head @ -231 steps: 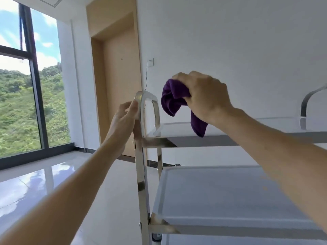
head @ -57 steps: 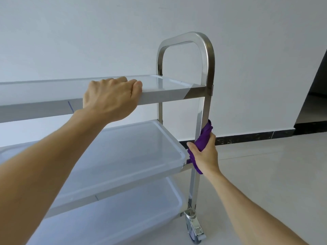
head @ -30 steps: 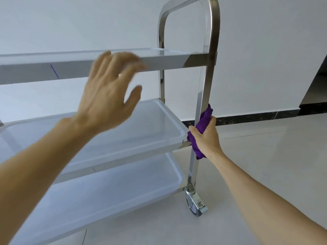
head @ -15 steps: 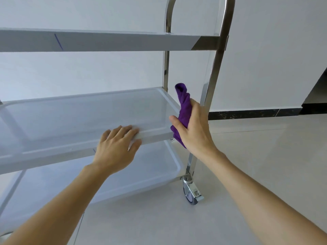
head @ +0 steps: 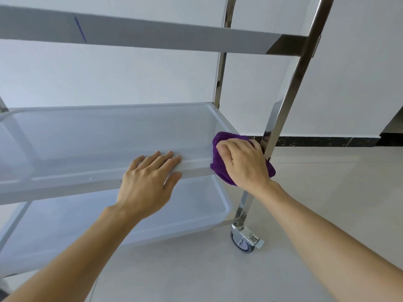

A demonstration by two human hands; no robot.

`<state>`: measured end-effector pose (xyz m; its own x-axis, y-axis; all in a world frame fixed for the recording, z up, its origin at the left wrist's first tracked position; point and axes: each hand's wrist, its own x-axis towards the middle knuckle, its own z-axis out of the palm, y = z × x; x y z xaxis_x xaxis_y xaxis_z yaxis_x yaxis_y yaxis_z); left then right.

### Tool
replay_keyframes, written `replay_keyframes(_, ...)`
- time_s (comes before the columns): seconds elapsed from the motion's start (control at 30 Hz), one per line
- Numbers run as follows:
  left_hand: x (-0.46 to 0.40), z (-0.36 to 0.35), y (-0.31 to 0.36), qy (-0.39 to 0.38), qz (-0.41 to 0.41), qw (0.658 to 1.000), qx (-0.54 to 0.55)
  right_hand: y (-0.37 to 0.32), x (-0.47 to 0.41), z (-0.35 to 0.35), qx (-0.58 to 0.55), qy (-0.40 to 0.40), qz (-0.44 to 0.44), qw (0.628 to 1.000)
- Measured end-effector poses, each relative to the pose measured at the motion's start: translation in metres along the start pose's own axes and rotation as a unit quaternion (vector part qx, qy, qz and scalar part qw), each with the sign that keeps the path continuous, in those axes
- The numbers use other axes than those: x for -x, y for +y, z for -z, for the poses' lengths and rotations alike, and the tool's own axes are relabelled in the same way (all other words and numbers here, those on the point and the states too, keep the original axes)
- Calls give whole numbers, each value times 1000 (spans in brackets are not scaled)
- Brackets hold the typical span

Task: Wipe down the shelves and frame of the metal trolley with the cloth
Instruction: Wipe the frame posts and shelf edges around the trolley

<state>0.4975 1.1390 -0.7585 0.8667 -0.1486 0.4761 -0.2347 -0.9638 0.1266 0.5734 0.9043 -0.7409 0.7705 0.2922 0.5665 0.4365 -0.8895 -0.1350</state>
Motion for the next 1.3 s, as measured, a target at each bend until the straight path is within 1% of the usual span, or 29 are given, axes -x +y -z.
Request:
replay_keyframes(0.07,-1,0,2,-1,-1,1000,8,-28,-6,-7,16,1,-80,997)
replay_keyframes(0.1,-2,1,3,-1,-3,1000,9,-46,-10,-11,10,0,-103,995)
replay_keyframes(0.17,-3,4,1,6,0,1000,14,-83,-15,-18,-29,1,-108,994)
replay_keyframes(0.23,-2,8,-3,3,20,999,43,-109,-18,-21,-97,-4,-112,989)
replay_keyframes(0.27,-3,10,-4,-6,31,997,68,-115,-20,-19,-140,-19,-129,982)
replay_keyframes(0.33,-7,19,-8,-51,34,990,129,-115,-24,-14,-247,-57,-181,950)
replay_keyframes(0.43,-14,33,-18,-175,27,957,230,-101,-30,-5,-382,-128,-257,879)
replay_keyframes(0.5,-18,42,-24,-237,35,936,259,-87,-38,0,-458,-161,-283,827)
replay_keyframes(0.53,-19,44,-26,-253,43,930,263,-79,-42,1,-488,-158,-285,810)
replay_keyframes(0.57,-20,44,-26,-256,46,930,262,-70,-46,3,-497,-140,-275,811)
replay_keyframes(0.6,-21,42,-24,-243,45,934,256,-59,-49,4,-468,-114,-249,840)
replay_keyframes(0.67,-21,35,-15,-191,39,953,233,-35,-50,7,-346,-66,-192,916)
replay_keyframes(0.7,-20,31,-11,-160,41,962,215,-24,-49,6,-299,-66,-170,937)
replay_keyframes(0.77,-22,21,-1,-105,41,982,155,-6,-43,0,-202,-114,-149,961)
replay_keyframes(0.83,-29,11,12,-56,11,994,96,-1,-37,-8,-115,-150,-138,972)
replay_keyframes(0.87,-34,7,21,-42,-6,996,82,-1,-35,-11,-97,-147,-135,975)
replay_keyframes(0.93,-44,-4,39,-44,-33,997,46,-3,-34,-13,-84,-125,-129,980)
replay_keyframes(1.0,-48,-14,51,-66,-53,996,-42,0,-34,-16,-83,-111,-122,983)
replay_keyframes(1.03,-48,-17,50,-63,-59,993,-78,3,-34,-18,-88,-111,-120,983)
replay_keyframes(1.1,-43,-17,37,-44,-76,990,-107,10,-33,-20,-99,-117,-115,982)
replay_keyframes(1.2,-24,3,-2,-37,-97,990,-95,17,-33,-23,-106,-111,-113,982)
replay_keyframes(1.23,-16,12,-20,-38,-93,991,-92,18,-34,-24,-107,-108,-116,982)
replay_keyframes(1.3,0,32,-56,-53,-57,992,-100,20,-35,-26,-109,-102,-119,982)
